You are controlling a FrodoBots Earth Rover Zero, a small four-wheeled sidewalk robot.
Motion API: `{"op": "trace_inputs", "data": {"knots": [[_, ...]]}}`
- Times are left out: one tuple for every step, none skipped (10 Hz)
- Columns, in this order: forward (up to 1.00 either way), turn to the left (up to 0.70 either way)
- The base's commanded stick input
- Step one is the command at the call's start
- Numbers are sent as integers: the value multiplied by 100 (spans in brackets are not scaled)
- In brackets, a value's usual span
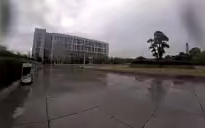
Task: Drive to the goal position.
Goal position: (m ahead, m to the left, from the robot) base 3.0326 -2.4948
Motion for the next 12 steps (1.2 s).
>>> {"op": "trace_inputs", "data": {"knots": [[0,45],[0,45],[13,42],[70,24],[70,0],[70,0],[70,0],[70,0],[70,0],[70,0],[70,0],[70,0]]}}
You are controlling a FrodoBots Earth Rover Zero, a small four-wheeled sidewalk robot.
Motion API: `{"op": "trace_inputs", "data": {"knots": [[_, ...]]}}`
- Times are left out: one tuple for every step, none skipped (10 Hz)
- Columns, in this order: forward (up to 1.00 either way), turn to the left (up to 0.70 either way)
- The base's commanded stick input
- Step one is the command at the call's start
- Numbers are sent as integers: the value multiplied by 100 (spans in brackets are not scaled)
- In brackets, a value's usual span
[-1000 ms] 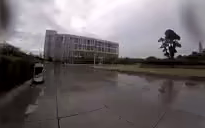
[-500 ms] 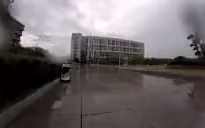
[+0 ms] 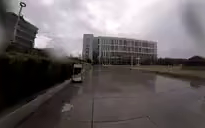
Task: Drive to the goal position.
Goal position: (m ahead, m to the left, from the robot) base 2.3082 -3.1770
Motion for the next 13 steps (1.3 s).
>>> {"op": "trace_inputs", "data": {"knots": [[70,0],[70,0],[70,0],[70,0],[70,-27],[70,-27],[70,-27],[70,-27],[70,-27],[70,0],[70,0],[70,0],[70,0]]}}
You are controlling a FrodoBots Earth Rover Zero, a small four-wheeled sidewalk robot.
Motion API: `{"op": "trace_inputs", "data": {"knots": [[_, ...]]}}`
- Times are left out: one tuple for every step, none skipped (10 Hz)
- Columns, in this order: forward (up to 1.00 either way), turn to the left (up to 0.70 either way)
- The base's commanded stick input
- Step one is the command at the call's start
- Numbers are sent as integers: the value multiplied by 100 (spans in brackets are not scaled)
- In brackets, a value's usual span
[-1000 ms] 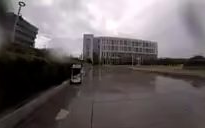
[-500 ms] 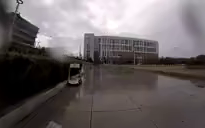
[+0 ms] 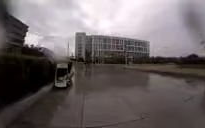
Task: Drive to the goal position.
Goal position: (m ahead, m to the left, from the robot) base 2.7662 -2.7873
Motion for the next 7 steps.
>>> {"op": "trace_inputs", "data": {"knots": [[70,0],[70,0],[70,0],[70,0],[70,0],[70,0],[70,0]]}}
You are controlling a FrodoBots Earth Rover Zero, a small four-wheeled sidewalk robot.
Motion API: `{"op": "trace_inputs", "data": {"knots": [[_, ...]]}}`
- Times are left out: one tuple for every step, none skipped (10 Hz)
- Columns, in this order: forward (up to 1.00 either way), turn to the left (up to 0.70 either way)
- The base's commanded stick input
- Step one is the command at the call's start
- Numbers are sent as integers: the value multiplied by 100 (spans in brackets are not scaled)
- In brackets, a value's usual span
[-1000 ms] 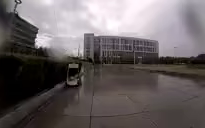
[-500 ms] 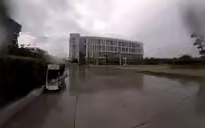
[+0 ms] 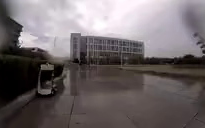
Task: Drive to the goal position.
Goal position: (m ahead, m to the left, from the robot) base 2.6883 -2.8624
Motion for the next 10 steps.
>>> {"op": "trace_inputs", "data": {"knots": [[70,0],[70,0],[70,0],[70,0],[70,0],[70,0],[70,0],[70,0],[70,0],[70,0]]}}
